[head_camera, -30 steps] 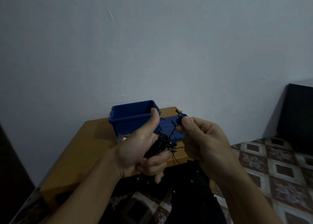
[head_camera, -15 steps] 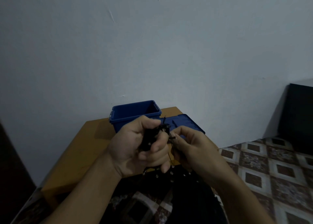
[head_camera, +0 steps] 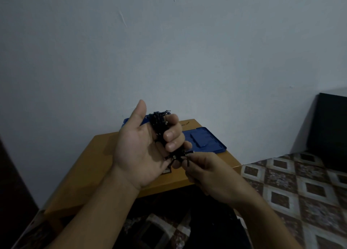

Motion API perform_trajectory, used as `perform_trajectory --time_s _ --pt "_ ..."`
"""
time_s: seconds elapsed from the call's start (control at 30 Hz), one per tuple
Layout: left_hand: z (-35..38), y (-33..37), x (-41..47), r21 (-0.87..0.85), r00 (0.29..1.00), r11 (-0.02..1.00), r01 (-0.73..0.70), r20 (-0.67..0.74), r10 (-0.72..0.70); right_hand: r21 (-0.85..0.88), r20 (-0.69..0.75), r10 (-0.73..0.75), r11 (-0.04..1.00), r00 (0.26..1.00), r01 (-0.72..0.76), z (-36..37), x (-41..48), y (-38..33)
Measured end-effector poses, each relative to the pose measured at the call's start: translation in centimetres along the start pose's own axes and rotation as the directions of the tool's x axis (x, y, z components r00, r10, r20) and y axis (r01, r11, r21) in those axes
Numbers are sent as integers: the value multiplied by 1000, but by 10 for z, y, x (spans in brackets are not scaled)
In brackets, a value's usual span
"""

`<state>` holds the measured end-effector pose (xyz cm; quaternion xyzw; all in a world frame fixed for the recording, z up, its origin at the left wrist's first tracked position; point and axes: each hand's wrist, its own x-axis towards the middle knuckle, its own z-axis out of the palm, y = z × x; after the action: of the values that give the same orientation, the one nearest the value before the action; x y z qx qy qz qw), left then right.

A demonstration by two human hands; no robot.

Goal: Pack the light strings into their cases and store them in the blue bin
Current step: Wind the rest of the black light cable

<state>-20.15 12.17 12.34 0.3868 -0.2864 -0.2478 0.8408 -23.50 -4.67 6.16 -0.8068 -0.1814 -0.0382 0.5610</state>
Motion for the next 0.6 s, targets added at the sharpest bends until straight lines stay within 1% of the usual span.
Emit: perform_trajectory --time_s 0.1,0.2,0.33,0.43,0.6 --pt "4 3 -1 -12 998 999 -50 -49 49 -47 0 50 998 999 -50 -1 1 4" --pt "5 5 -1 -59 994 995 -81 -81 76 -7 -1 62 998 998 -62 0 2 4" --pt "7 4 -2 -55 984 991 -124 -135 115 2 -11 75 997 997 -75 0 1 4" --pt "9 4 -2 -51 978 988 -148 -158 138 17 -6 46 999 999 -46 0 1 4" --pt "12 7 -2 -41 964 980 -193 -195 181 -51 -21 -40 998 999 39 0 1 0"
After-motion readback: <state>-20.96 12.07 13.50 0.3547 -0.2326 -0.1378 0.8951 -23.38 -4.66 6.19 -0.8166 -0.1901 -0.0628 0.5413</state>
